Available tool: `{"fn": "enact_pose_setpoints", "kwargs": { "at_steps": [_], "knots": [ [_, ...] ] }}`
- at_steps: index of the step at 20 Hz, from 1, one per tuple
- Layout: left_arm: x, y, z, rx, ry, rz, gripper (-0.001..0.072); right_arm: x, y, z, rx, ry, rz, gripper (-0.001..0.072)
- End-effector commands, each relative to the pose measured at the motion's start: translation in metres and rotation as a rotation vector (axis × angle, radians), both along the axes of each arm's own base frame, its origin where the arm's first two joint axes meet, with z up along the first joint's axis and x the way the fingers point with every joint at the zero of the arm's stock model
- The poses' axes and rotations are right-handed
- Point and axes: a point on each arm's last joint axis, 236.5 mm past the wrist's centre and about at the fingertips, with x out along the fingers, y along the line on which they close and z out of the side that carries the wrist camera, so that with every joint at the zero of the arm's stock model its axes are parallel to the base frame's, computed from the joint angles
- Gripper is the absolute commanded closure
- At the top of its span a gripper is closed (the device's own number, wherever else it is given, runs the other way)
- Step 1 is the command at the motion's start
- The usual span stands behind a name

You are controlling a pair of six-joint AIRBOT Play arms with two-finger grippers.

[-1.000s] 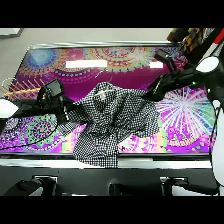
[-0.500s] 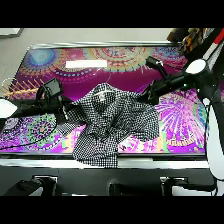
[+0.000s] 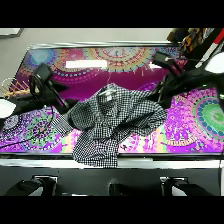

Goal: Fold the clothes and pants, and hang the long-sleeved shirts on hangers.

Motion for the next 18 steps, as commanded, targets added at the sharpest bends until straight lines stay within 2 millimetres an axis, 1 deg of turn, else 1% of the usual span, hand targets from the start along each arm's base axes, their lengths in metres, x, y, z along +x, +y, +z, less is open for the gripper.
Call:
{"fn": "enact_pose_setpoints", "kwargs": {
  "at_steps": [1, 2, 3, 4, 5, 6, 8, 10, 11, 12, 13, 14, 15, 16, 17, 18],
  "knots": [
    [0.037, 0.030, 0.042, -0.293, -0.020, 0.296, -0.0003, 0.009, -0.044, 0.050, -0.039, -0.148, -0.349, 0.0687],
    [0.038, 0.033, 0.050, -0.348, -0.015, 0.329, -0.0004, 0.015, -0.066, 0.070, -0.030, -0.206, -0.519, 0.0687],
    [0.036, 0.034, 0.057, -0.383, -0.014, 0.344, -0.0003, 0.016, -0.097, 0.094, -0.012, -0.274, -0.724, 0.0686],
    [0.033, 0.033, 0.061, -0.403, -0.011, 0.348, -0.0003, 0.010, -0.127, 0.117, 0.000, -0.340, -0.890, 0.0685],
    [0.030, 0.034, 0.067, -0.425, -0.010, 0.353, -0.0003, -0.003, -0.148, 0.133, -0.008, -0.391, -0.988, 0.0685],
    [0.028, 0.035, 0.072, -0.446, -0.009, 0.360, -0.0003, -0.018, -0.164, 0.145, -0.030, -0.431, -1.043, 0.0685],
    [0.024, 0.035, 0.079, -0.461, -0.019, 0.360, -0.0003, -0.049, -0.184, 0.157, -0.068, -0.462, -1.110, 0.0684],
    [0.020, 0.036, 0.085, -0.468, -0.030, 0.357, -0.0002, -0.076, -0.197, 0.159, -0.109, -0.454, -1.153, 0.0684],
    [0.019, 0.036, 0.087, -0.484, -0.026, 0.361, -0.0002, -0.090, -0.206, 0.158, -0.121, -0.439, -1.202, 0.0684],
    [0.018, 0.036, 0.088, -0.505, -0.014, 0.370, -0.0002, -0.102, -0.219, 0.159, -0.153, -0.440, -1.258, 0.0685],
    [0.018, 0.036, 0.089, -0.517, -0.007, 0.375, -0.0003, -0.118, -0.244, 0.166, -0.181, -0.467, -1.385, 0.0684],
    [0.018, 0.036, 0.089, -0.519, -0.006, 0.375, -0.0002, -0.138, -0.276, 0.178, -0.172, -0.519, -1.593, 0.0685],
    [0.018, 0.036, 0.089, -0.519, -0.007, 0.375, -0.0002, -0.160, -0.301, 0.192, -0.147, -0.587, -1.775, 0.0684],
    [0.018, 0.036, 0.090, -0.520, -0.007, 0.375, -0.0002, -0.179, -0.319, 0.205, -0.105, -0.655, -1.914, 0.0684],
    [0.018, 0.036, 0.089, -0.521, -0.006, 0.376, -0.0002, -0.195, -0.330, 0.213, -0.088, -0.703, -2.012, 0.0685],
    [0.018, 0.036, 0.090, -0.522, -0.006, 0.376, -0.0002, -0.208, -0.339, 0.215, -0.122, -0.721, -2.085, 0.0686]
  ]
}}
